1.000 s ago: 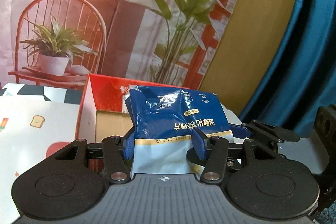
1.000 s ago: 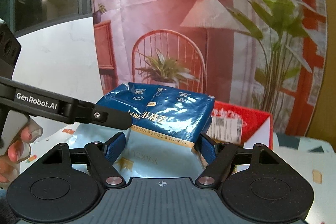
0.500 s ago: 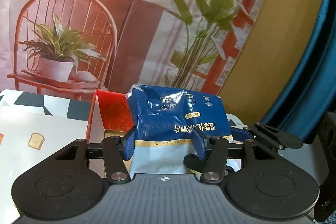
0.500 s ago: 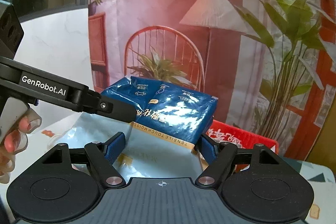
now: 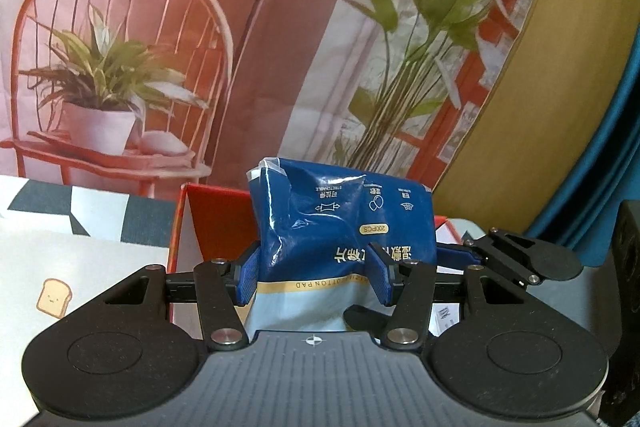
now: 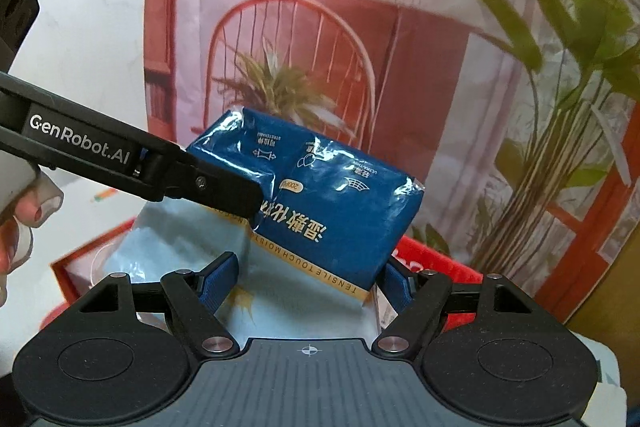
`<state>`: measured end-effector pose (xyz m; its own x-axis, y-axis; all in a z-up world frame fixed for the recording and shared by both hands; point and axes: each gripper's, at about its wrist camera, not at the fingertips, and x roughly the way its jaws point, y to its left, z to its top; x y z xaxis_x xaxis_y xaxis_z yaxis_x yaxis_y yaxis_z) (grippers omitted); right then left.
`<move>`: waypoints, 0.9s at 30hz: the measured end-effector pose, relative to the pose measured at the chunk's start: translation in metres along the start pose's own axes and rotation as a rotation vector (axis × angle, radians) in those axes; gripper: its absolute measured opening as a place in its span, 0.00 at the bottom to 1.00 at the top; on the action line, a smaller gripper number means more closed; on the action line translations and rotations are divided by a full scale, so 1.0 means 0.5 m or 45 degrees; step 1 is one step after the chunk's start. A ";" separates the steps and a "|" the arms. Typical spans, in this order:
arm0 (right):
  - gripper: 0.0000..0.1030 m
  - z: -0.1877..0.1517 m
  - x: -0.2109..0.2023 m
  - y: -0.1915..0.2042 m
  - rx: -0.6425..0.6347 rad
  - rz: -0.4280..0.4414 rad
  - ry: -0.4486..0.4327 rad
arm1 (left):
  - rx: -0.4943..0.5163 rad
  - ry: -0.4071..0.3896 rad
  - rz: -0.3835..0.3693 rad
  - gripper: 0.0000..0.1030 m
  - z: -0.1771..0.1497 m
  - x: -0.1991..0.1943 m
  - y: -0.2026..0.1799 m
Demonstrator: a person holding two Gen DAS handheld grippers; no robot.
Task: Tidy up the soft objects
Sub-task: 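Lift the blue pad with the left tool and release it into the box, then lower the left tool onto the black eye mask and close on it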
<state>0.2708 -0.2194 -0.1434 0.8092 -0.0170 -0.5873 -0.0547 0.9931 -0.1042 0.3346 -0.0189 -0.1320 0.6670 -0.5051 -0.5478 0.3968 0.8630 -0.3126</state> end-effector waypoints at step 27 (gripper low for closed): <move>0.69 -0.035 -0.067 0.009 0.042 -0.056 0.108 | 0.100 -0.013 0.248 0.63 -0.061 -0.119 -0.001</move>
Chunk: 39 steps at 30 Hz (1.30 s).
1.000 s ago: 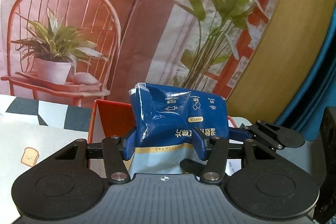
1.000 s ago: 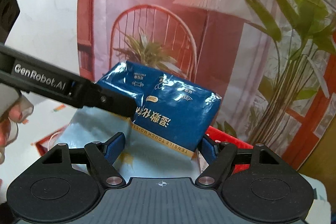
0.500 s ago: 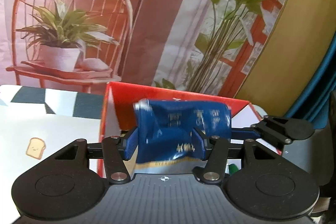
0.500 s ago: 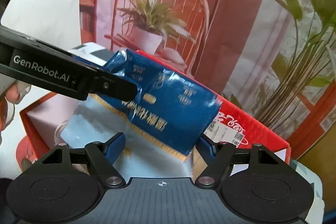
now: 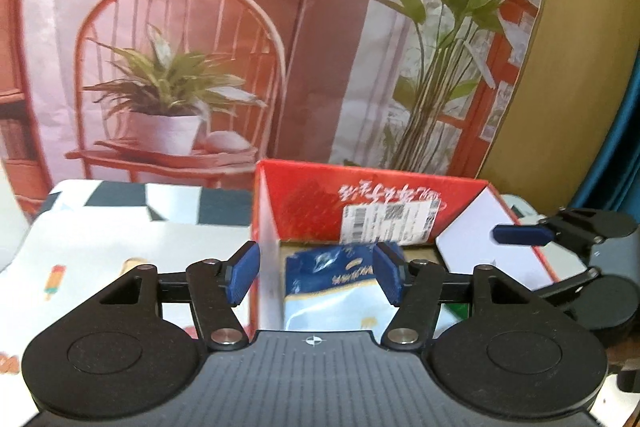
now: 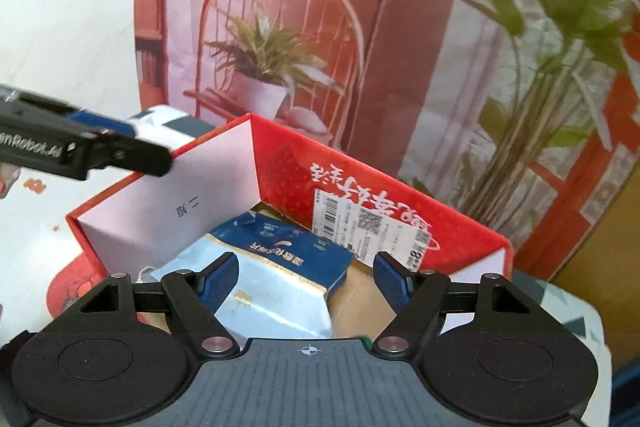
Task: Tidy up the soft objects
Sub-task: 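Lower the left tool onto the black eye mask and close on it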
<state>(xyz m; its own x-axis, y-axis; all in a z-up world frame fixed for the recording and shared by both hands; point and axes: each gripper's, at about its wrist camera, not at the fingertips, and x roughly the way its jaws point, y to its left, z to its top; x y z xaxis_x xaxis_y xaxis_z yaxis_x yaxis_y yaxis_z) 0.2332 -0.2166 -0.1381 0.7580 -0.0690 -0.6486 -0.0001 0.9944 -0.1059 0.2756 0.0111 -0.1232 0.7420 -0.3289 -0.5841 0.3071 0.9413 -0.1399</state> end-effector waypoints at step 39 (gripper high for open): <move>0.69 -0.365 -0.195 0.100 0.398 0.028 -0.102 | -0.057 0.154 0.085 0.62 -0.303 -0.155 -0.085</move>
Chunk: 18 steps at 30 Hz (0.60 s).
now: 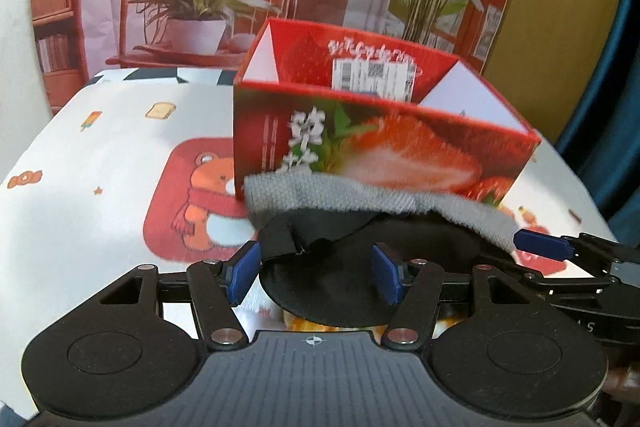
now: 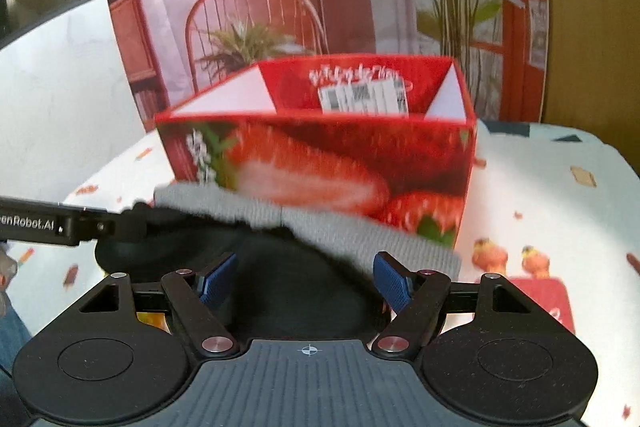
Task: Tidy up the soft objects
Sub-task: 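Lower the left tool onto the black eye mask and close on it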
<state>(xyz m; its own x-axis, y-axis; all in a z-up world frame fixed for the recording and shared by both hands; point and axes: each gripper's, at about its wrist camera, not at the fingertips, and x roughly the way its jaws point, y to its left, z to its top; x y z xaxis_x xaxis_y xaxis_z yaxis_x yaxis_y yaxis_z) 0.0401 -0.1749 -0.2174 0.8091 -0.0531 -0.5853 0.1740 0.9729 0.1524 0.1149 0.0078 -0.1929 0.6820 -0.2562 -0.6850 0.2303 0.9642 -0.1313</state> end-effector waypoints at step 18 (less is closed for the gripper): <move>0.79 -0.050 0.025 -0.047 0.199 -0.015 0.032 | -0.080 0.069 -0.040 0.58 -0.059 0.045 0.032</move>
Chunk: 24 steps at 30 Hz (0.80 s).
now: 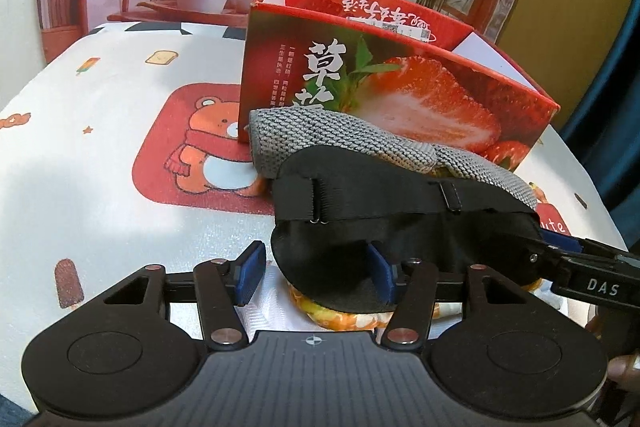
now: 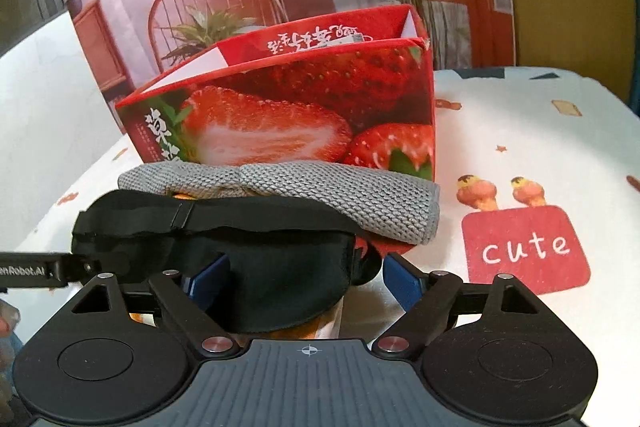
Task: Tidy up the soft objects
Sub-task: 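Lower the left tool onto the black eye mask and close on it, then lift the black eye mask with the left tool while the right tool grips its strap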
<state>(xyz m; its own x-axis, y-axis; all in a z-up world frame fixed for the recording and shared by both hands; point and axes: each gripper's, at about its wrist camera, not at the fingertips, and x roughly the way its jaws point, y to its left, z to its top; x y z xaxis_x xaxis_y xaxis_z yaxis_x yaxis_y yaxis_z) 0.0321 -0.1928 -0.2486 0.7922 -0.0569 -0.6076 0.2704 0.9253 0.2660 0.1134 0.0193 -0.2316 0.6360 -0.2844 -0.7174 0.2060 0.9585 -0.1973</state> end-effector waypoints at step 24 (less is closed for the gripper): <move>0.42 0.006 -0.047 0.028 0.000 0.138 -0.184 | 0.000 -0.012 -0.003 0.58 -0.005 -0.003 0.002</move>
<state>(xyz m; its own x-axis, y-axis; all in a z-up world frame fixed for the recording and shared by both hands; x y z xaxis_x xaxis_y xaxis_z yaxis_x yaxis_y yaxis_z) 0.0190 -0.1795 -0.2282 0.8870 -0.0099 -0.4617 0.1792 0.9288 0.3243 0.1108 0.0206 -0.2324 0.6426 -0.2866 -0.7106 0.2075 0.9578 -0.1987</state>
